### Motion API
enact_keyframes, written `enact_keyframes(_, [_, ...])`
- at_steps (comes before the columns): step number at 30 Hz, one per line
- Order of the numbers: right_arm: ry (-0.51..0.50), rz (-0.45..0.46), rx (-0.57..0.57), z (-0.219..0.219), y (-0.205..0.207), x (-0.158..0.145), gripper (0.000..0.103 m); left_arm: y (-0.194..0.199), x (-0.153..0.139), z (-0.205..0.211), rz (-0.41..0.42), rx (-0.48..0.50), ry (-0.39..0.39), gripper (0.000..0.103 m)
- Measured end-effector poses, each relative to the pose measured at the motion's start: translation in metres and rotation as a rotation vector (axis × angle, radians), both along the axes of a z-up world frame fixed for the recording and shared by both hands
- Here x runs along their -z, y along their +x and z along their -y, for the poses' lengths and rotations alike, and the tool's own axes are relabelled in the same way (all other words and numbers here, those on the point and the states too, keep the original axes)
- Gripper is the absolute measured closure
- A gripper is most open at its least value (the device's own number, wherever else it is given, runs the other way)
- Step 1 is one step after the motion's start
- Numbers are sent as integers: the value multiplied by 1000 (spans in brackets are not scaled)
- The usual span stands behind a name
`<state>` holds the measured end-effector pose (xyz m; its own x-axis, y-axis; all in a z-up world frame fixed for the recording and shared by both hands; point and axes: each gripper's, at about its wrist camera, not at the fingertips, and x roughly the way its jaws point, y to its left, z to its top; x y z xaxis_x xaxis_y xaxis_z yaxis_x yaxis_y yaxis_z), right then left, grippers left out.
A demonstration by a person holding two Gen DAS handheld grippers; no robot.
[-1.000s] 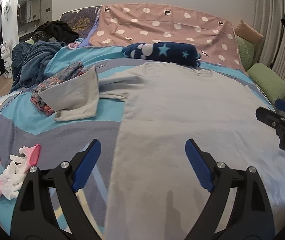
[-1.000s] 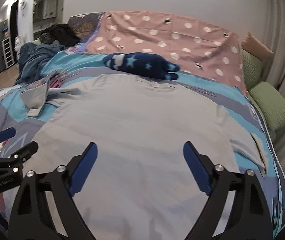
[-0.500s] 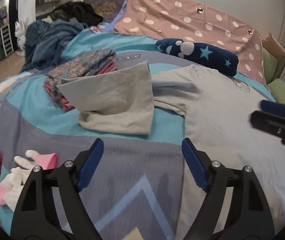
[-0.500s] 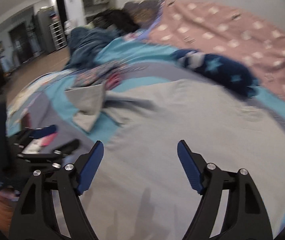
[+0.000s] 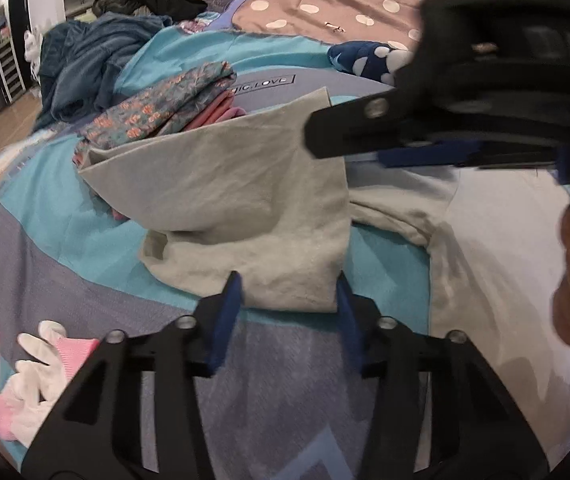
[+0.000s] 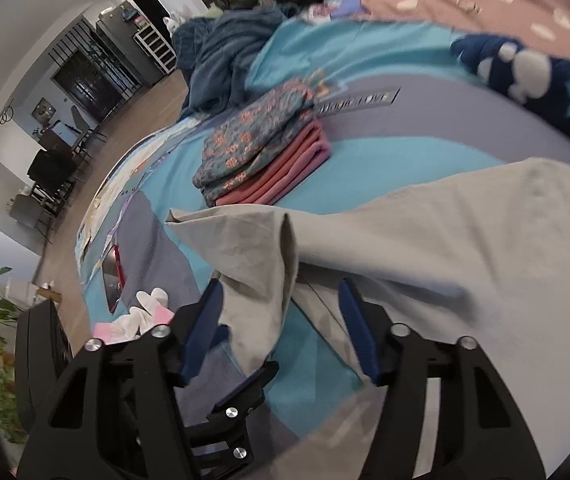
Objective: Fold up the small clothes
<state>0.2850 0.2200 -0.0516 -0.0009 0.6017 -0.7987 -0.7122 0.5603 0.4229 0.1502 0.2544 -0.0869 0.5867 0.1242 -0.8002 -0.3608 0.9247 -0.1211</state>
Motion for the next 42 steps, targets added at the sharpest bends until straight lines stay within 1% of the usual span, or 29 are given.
enact_keyframes(1, [4,-18,5,-1,3,3,50,1,0,-2,2,-5,-4,69])
enact_keyframes(2, [11,-42,12,-4,6,6,58,1,0,-3,5,-10,-3,74])
enact_keyframes(3, [22,-68,16,-6,9,9,78,1,-1,-4,6,-14,5,84])
enact_keyframes(4, [31,-89,16,-7,12,10,93,1,-2,-5,7,-21,11,89])
enact_keyframes(5, [38,-100,10,-8,14,10,101,0,-4,-7,14,-29,5,90])
enact_keyframes(6, [46,-95,10,-7,16,8,101,-2,-8,-9,32,-30,-15,92])
enact_keyframes(7, [75,-78,28,-2,16,-2,101,-3,-14,-10,55,-27,-30,92])
enact_keyframes(9, [108,-56,34,7,17,-17,101,-5,-32,-8,109,-16,-38,92])
enact_keyframes(11, [150,-15,43,20,17,-42,101,-4,-57,-2,169,11,-35,92])
enact_keyframes(13, [174,20,63,31,24,-63,101,1,-82,7,221,44,-48,92])
enact_keyframes(15, [190,58,88,49,30,-88,101,7,-103,20,260,80,-48,92])
enact_keyframes(17, [198,93,114,65,36,-104,101,17,-125,41,301,136,-31,92])
enact_keyframes(18, [203,115,136,80,40,-117,101,22,-134,51,317,163,-25,92])
enact_keyframes(21, [210,164,185,112,48,-137,101,37,-156,82,351,241,-18,92])
enact_keyframes(23, [212,190,236,143,55,-149,101,49,-167,104,365,297,-27,92])
enact_keyframes(24, [213,197,252,151,59,-149,101,53,-170,114,367,320,-33,92])
enact_keyframes(27, [202,225,321,196,70,-151,101,67,-175,147,361,381,-37,92])
enact_keyframes(30, [187,229,379,232,80,-141,101,80,-172,181,342,440,-43,92])
enact_keyframes(33, [187,209,423,264,87,-127,101,91,-161,213,305,488,-53,92])
enact_keyframes(37, [183,173,480,309,95,-102,101,110,-136,251,238,537,-50,92])
enact_keyframes(42, [156,110,526,348,104,-67,101,123,-107,281,164,565,-29,92])
